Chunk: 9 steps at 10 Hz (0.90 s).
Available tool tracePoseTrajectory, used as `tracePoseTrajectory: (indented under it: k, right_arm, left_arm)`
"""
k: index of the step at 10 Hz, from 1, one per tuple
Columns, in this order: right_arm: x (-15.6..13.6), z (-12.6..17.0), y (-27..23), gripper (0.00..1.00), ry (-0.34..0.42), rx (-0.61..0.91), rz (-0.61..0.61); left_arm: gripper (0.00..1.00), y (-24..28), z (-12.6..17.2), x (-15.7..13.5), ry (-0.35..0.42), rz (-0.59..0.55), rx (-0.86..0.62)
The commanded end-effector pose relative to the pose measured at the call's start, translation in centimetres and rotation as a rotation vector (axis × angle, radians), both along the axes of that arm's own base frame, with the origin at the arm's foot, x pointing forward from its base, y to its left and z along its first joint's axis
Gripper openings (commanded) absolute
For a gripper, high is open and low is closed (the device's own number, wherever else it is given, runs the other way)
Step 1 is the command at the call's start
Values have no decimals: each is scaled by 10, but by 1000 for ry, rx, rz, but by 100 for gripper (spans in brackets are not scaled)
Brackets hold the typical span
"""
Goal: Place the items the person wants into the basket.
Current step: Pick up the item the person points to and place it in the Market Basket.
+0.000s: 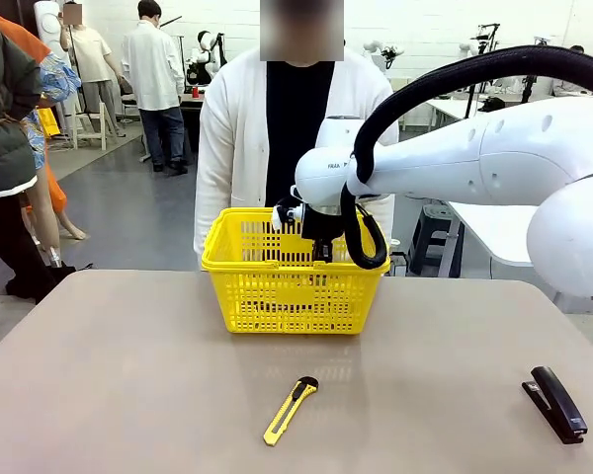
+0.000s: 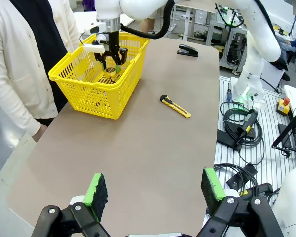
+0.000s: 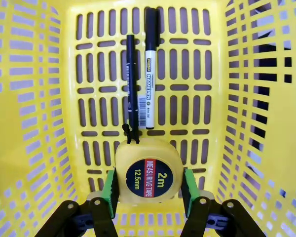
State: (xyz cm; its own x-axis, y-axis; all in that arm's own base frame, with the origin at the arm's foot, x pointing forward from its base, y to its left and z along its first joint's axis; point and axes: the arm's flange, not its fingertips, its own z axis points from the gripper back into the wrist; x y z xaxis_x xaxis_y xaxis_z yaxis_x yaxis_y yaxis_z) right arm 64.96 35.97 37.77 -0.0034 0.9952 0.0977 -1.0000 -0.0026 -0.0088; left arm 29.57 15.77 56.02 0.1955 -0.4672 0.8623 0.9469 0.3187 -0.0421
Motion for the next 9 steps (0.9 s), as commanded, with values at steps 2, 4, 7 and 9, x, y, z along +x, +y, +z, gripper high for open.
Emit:
tracePoseTrajectory:
  k: [2, 4, 7, 9]
  right_arm:
    - [22, -2, 7, 63, 33, -13, 0]
    - [26, -3, 9, 100, 36, -10, 4]
    - [25, 2, 12, 100, 26, -8, 10]
    - [23, 4, 10, 100, 23, 2, 6]
  left_arm:
    - [99, 1, 1, 0, -19, -11, -9]
    - [99, 1, 1, 0, -19, -11, -9]
    - [99, 1, 1, 0, -19, -11, -9]
    - [99, 1, 1, 0, -19, -11, -9]
